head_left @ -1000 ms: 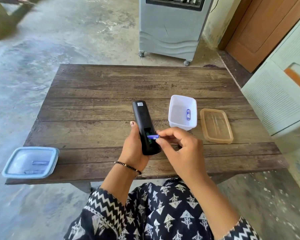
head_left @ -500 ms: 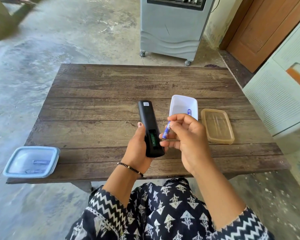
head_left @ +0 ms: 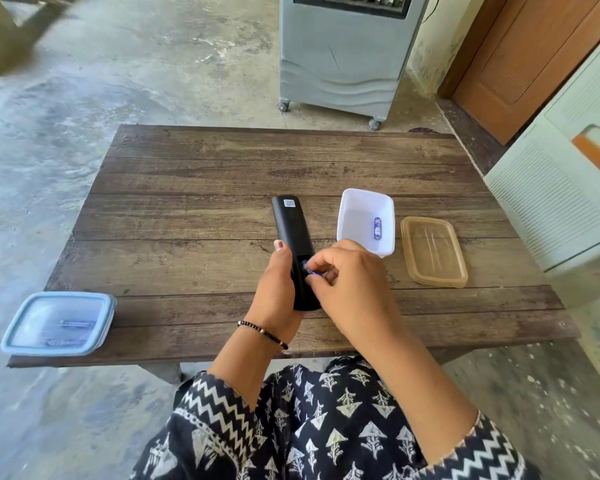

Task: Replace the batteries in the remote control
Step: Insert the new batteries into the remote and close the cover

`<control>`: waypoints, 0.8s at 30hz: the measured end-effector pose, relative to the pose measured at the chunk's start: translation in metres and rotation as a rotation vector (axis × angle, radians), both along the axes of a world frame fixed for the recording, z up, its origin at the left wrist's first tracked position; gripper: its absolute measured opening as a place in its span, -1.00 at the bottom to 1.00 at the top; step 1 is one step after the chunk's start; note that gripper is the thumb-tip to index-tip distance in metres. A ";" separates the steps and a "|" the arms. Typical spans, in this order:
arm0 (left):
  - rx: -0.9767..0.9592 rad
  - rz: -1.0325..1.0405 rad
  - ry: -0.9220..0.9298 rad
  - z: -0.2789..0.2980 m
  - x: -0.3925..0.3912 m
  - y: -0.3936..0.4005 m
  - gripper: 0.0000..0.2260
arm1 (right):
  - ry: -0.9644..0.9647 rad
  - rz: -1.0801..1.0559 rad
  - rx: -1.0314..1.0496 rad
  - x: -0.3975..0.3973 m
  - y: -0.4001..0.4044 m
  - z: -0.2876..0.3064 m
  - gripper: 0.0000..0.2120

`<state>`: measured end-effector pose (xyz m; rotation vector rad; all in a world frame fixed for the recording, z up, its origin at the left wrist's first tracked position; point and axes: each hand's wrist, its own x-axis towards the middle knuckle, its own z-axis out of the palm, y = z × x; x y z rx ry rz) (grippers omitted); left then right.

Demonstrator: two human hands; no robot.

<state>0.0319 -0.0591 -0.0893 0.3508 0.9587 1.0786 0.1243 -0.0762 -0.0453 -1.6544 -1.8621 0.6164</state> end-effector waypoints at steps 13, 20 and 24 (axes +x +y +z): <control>-0.001 0.016 0.015 0.004 0.004 -0.011 -0.56 | -0.075 0.145 -0.046 0.008 -0.001 -0.004 -0.83; 0.011 0.013 0.075 0.005 -0.008 -0.011 -0.50 | 0.016 0.136 -0.063 0.017 0.002 -0.002 -0.93; -0.026 0.030 -0.002 0.005 -0.009 -0.008 -0.53 | -0.207 0.262 0.096 0.017 -0.011 -0.001 -0.76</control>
